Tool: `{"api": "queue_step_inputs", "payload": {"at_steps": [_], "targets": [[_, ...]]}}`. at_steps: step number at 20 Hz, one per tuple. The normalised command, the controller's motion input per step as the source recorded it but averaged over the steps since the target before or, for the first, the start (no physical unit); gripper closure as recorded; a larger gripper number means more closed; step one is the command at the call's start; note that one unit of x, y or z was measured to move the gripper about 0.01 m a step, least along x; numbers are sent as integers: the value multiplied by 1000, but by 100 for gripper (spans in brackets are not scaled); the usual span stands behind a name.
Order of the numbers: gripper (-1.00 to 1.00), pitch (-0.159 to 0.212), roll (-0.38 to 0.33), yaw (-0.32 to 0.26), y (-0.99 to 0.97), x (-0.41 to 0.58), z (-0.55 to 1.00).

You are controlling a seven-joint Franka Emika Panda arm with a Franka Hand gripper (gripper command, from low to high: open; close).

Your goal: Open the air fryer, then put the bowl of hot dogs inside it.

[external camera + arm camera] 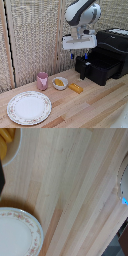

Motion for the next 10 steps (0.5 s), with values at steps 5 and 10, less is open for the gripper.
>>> {"api": "queue_step_inputs", "payload": {"at_steps": [5, 10], "targets": [[-100, -134, 18, 154, 193, 0, -401], [-100, -124, 7, 104, 176, 0, -388]]}}
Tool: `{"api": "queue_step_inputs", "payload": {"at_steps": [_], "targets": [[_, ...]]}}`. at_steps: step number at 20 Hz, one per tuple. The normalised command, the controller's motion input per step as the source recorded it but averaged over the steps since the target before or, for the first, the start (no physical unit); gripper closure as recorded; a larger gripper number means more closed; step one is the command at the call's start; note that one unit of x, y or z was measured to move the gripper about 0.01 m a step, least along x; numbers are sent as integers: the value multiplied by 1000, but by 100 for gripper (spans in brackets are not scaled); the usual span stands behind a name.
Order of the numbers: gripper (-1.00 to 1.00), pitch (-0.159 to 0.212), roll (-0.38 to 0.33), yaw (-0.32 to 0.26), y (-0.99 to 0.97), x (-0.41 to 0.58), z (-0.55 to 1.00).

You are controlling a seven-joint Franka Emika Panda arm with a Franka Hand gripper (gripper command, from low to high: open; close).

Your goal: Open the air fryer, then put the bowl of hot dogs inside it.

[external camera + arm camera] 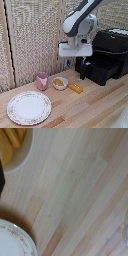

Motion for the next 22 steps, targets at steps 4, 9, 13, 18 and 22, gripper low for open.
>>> {"api": "queue_step_inputs", "payload": {"at_steps": [4, 9, 13, 18, 22], "targets": [[-100, -77, 2, 63, 146, 0, -387], [-100, -38, 0, 77, 42, 1, -303], [-100, -44, 0, 104, 0, 12, -318], [-100, -43, -18, 107, 0, 75, -339], [-100, -58, -60, 166, 0, 219, -282]]}}
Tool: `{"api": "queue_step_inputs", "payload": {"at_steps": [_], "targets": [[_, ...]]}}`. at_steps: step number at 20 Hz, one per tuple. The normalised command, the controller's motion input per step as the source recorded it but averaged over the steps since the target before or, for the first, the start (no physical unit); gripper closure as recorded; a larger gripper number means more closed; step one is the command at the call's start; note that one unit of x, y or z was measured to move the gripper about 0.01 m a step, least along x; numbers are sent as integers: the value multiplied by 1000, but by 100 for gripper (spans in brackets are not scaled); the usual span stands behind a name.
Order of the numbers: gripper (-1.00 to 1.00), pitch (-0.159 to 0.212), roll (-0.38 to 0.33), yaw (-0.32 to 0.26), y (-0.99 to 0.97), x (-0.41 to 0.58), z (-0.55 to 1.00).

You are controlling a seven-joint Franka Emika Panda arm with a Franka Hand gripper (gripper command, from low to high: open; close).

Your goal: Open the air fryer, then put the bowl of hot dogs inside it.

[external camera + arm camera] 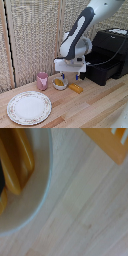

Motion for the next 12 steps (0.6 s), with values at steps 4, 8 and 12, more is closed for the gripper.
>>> {"api": "queue_step_inputs", "payload": {"at_steps": [4, 8, 12], "targets": [[-100, -58, -77, 183, 0, 169, -251], [-100, -42, -48, 129, -20, 35, -209], [-100, -7, -18, 54, 0, 14, -159]]}}
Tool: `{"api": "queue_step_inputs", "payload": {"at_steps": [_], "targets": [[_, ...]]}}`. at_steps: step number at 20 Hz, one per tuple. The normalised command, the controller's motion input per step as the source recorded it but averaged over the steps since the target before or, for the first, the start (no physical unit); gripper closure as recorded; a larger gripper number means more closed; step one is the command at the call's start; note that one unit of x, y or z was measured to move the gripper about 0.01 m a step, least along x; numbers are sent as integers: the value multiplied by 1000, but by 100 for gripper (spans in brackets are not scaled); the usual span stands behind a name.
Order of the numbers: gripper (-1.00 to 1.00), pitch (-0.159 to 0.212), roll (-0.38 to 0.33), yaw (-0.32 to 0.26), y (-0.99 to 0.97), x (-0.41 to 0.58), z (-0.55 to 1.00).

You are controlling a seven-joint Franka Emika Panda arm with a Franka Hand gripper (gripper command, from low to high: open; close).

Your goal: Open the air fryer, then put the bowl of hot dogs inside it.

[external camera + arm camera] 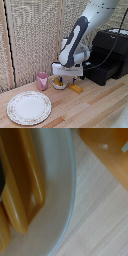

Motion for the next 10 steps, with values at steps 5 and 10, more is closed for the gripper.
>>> {"api": "queue_step_inputs", "payload": {"at_steps": [5, 10], "targets": [[-100, -18, -3, -8, -105, -70, 2], [-100, 0, 0, 35, -402, -251, -5]]}}
